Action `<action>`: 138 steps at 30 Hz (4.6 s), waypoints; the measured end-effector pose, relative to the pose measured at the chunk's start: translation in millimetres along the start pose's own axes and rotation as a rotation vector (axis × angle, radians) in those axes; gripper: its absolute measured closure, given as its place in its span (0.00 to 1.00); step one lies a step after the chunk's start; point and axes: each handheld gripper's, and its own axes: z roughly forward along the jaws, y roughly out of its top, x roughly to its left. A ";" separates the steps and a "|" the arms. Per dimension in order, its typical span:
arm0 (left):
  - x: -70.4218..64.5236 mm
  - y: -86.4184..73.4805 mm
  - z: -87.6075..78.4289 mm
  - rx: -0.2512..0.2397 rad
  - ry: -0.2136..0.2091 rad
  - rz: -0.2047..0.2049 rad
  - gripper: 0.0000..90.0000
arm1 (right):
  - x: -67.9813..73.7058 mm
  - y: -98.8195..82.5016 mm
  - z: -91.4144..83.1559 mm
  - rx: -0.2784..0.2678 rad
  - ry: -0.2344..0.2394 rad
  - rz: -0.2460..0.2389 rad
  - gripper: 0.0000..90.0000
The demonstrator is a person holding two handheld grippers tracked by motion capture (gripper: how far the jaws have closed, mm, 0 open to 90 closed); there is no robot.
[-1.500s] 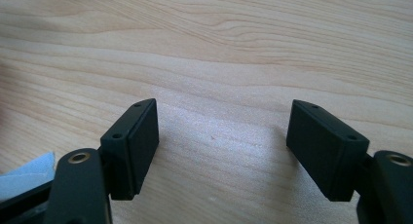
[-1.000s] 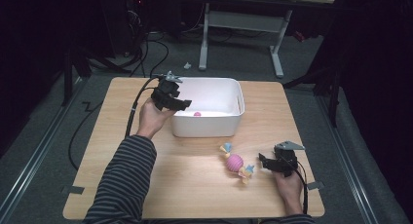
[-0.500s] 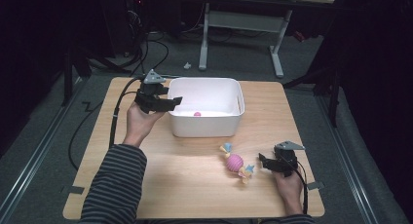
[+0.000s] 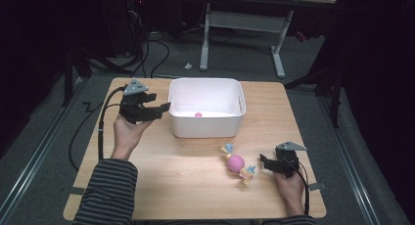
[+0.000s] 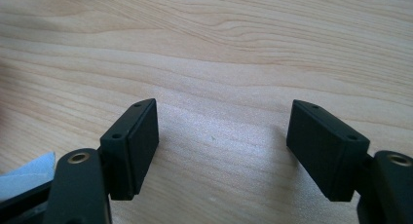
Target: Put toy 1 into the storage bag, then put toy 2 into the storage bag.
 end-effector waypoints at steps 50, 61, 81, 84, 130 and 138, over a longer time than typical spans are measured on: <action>-7.7 -82.9 -29.5 -0.032 -0.002 -0.111 0.39 | 0.2 0.0 0.0 0.000 -0.001 0.001 0.31; -8.9 -101.7 -20.4 0.012 0.022 -0.119 0.39 | 0.2 0.0 0.0 0.000 -0.001 0.001 0.31; -12.7 -132.9 -1.1 0.083 0.031 -0.147 0.39 | 0.3 -0.1 -0.1 0.000 -0.001 0.003 0.31; -14.2 -137.0 3.5 0.096 0.037 -0.142 0.39 | 0.3 -0.1 -0.1 0.000 -0.001 0.003 0.31; -23.8 -176.0 51.8 0.240 0.194 -0.060 0.32 | 0.6 1.1 -0.8 0.019 0.022 -0.015 0.29; -23.6 -175.9 51.6 0.242 0.191 -0.061 0.31 | 3.1 0.7 -10.7 -0.008 0.057 0.029 0.34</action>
